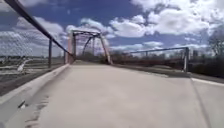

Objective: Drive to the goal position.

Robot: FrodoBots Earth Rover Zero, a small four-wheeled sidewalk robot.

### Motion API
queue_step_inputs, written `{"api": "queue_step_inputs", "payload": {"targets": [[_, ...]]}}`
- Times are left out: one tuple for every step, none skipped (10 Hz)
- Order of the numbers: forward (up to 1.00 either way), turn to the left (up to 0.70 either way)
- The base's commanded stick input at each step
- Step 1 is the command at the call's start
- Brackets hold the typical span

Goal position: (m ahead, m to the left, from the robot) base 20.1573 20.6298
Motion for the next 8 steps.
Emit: {"api": "queue_step_inputs", "payload": {"targets": [[0.00, 0.00], [0.00, 0.00], [0.00, 0.00], [0.00, 0.00], [0.00, 0.00], [0.00, 0.00], [0.00, 0.00], [0.00, 0.29]]}}
